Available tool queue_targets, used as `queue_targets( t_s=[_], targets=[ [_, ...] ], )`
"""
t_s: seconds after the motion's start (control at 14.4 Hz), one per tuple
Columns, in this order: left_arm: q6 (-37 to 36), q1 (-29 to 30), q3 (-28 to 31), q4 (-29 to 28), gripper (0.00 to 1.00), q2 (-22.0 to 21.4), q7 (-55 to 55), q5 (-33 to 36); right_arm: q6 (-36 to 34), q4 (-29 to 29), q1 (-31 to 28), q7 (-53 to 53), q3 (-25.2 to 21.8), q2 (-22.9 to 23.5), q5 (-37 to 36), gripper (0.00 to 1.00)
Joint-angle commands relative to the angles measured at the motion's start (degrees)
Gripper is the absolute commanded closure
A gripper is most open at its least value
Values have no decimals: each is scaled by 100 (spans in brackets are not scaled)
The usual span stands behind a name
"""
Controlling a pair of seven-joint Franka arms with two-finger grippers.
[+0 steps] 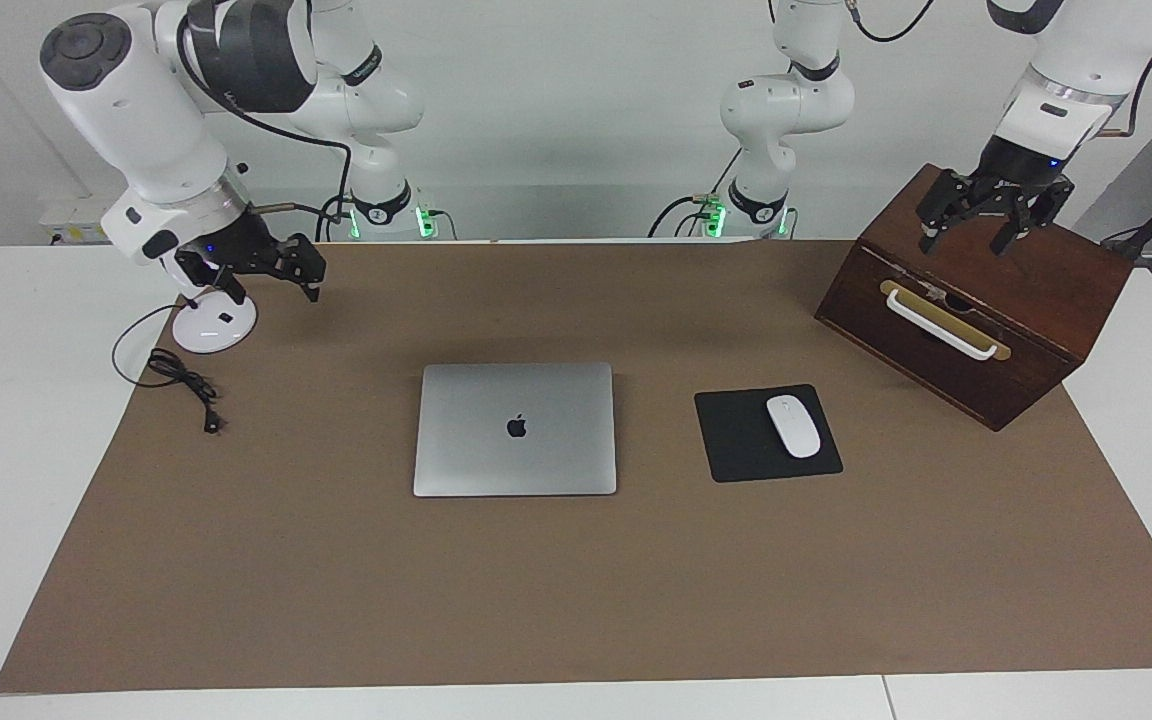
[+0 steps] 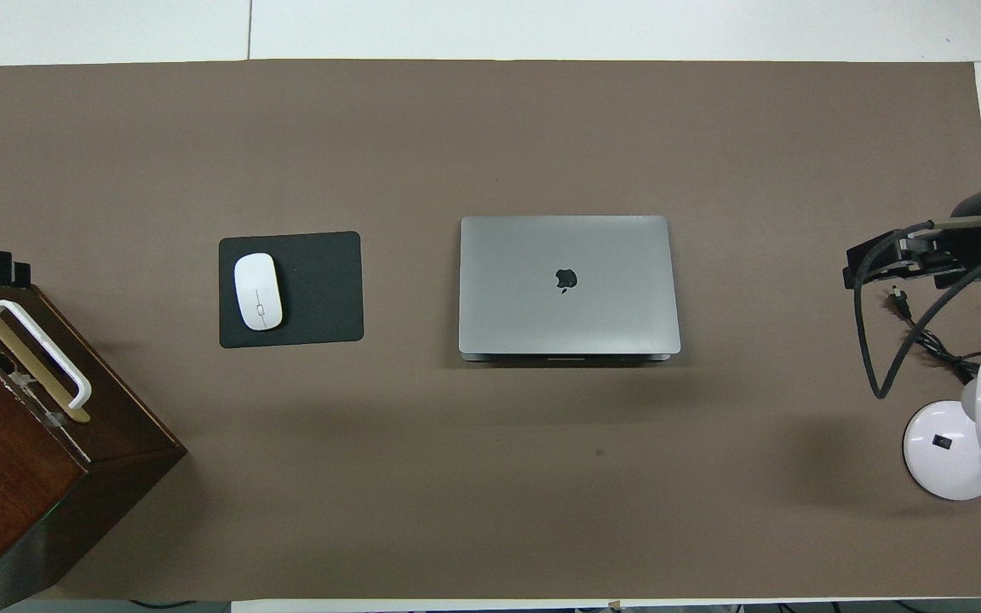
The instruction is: Close laptop with both arms
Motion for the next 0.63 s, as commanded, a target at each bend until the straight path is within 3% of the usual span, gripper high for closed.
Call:
queue_targets(
  t_s=[0.0, 0.56],
  targets=[
    [-47, -34, -55, 94, 0, 233, -94, 140, -75, 120, -37, 53, 13, 1, 90, 0],
    [-308, -553, 279, 277, 0, 374, -94, 122, -22, 6, -19, 71, 40, -25, 3, 0]
  ],
)
